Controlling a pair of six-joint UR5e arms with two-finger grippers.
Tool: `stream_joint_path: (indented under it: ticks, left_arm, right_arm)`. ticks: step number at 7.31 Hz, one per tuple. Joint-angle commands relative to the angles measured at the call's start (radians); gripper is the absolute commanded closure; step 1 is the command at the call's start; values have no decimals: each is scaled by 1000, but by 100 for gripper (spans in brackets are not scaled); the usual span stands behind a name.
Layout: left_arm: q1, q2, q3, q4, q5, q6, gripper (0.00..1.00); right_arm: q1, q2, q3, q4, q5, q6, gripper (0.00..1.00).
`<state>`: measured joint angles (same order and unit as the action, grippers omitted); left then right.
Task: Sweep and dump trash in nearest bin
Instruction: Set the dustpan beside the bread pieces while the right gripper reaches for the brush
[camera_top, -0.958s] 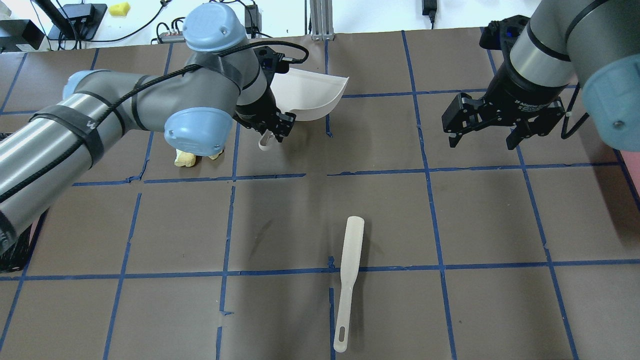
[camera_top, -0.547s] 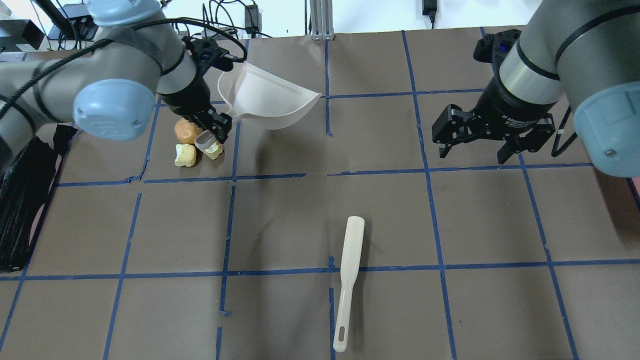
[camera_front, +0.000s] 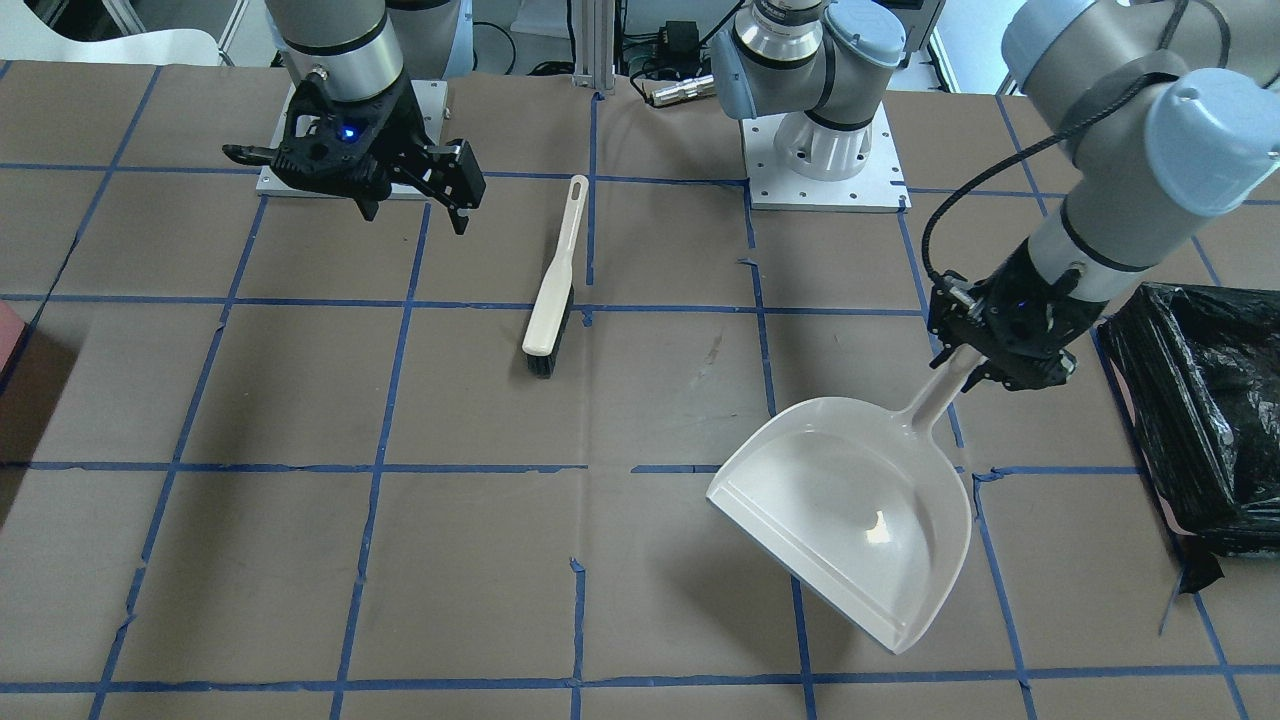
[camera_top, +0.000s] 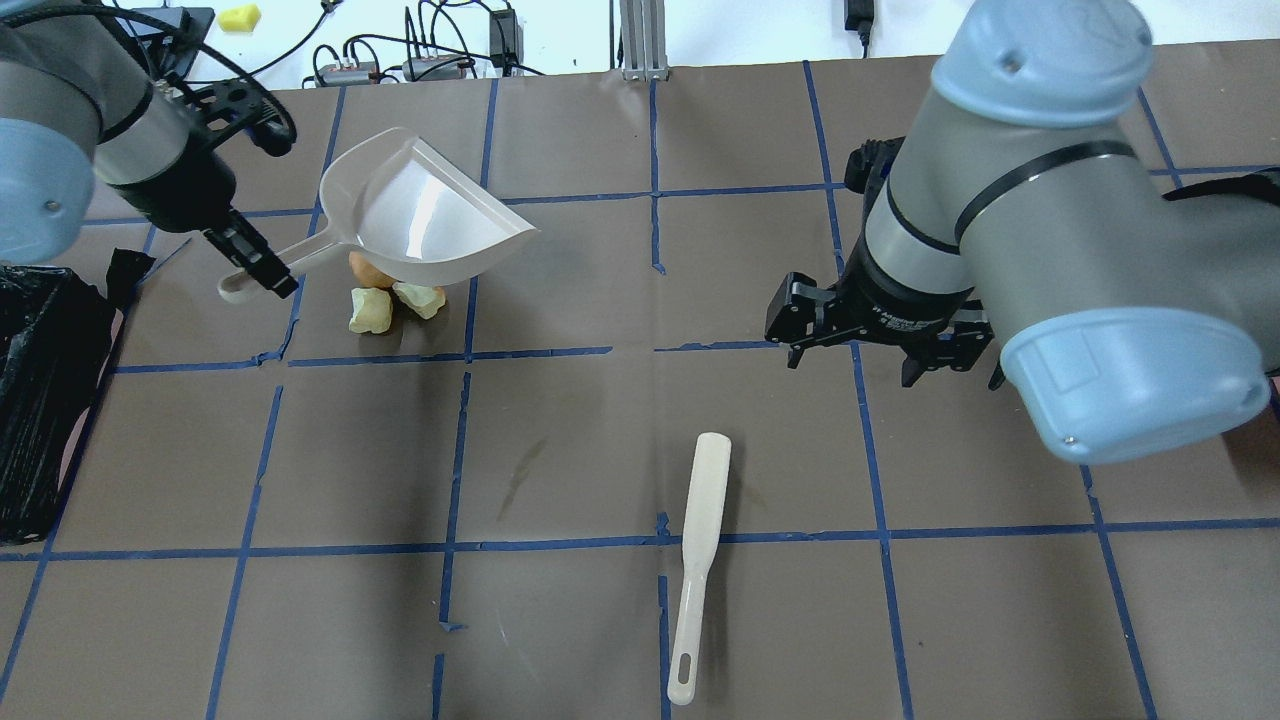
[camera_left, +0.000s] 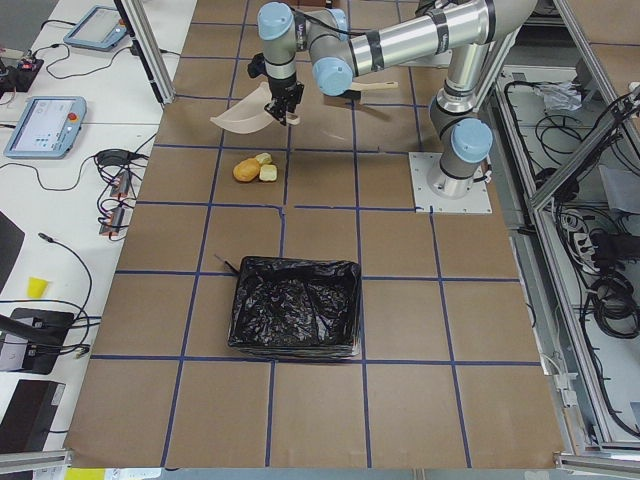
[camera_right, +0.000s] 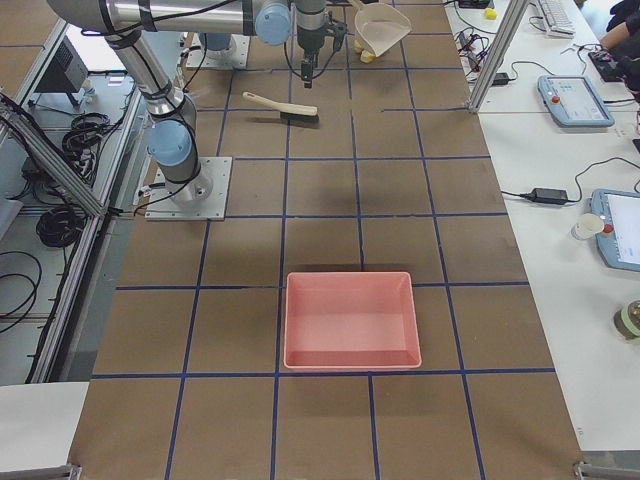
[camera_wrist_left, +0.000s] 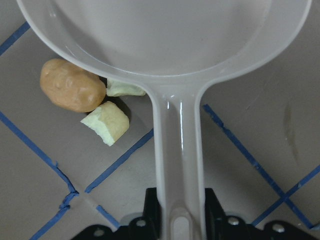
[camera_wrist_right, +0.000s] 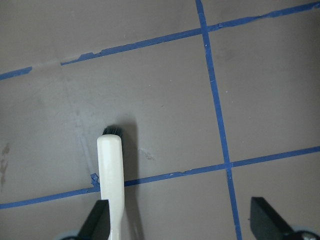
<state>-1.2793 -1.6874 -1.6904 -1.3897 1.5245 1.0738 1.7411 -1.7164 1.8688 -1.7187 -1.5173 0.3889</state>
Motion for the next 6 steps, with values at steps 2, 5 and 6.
stream_joint_path:
  ticks: [2,5,6]
  left_arm:
    - [95,0,0,-8,2,162,95]
    - [193,-21,21,6,59,490,94]
    - [233,-43,23,23,62,608,94]
  right_arm:
    - [83,-32,143,-147,-3,149,2]
    - [222,-54,243,-240,-44,334,1]
    - [273,-60,275,-249,-99,361,2]
